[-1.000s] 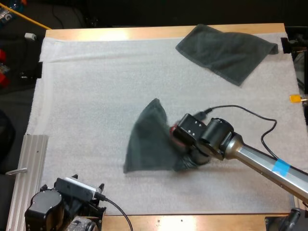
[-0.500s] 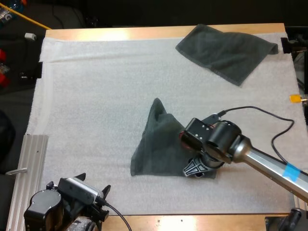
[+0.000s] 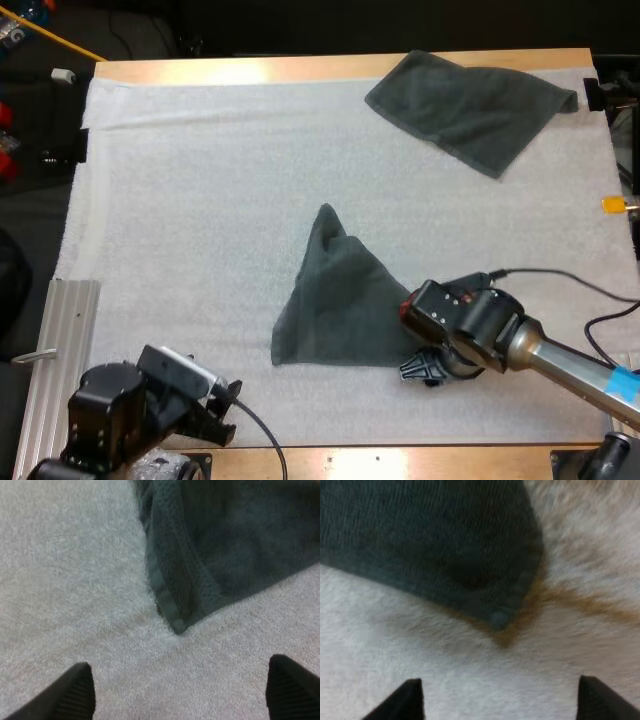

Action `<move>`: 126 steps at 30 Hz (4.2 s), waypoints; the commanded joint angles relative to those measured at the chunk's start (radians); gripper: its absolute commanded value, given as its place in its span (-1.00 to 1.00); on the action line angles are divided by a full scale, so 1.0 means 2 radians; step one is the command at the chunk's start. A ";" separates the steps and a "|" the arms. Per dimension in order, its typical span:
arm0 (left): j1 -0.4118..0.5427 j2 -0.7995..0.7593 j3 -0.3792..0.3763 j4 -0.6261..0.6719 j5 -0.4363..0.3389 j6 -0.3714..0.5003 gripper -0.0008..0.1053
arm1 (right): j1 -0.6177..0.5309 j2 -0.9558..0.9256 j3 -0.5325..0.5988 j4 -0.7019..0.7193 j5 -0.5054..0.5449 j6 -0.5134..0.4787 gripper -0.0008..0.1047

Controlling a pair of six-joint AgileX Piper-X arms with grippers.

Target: Pick towel from pile, fold and stack

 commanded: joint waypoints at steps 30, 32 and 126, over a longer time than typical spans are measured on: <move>-0.002 0.039 -0.004 -0.020 0.002 -0.002 0.31 | -0.073 0.009 0.160 -0.274 -0.073 0.140 -0.32; -0.002 0.039 -0.004 -0.020 0.002 -0.002 0.31 | -0.073 0.015 0.159 -0.272 -0.073 0.143 -0.32; -0.052 0.344 -0.195 0.028 0.137 -0.003 -0.98 | -0.072 -0.174 -0.104 -0.039 -0.018 -0.005 -0.99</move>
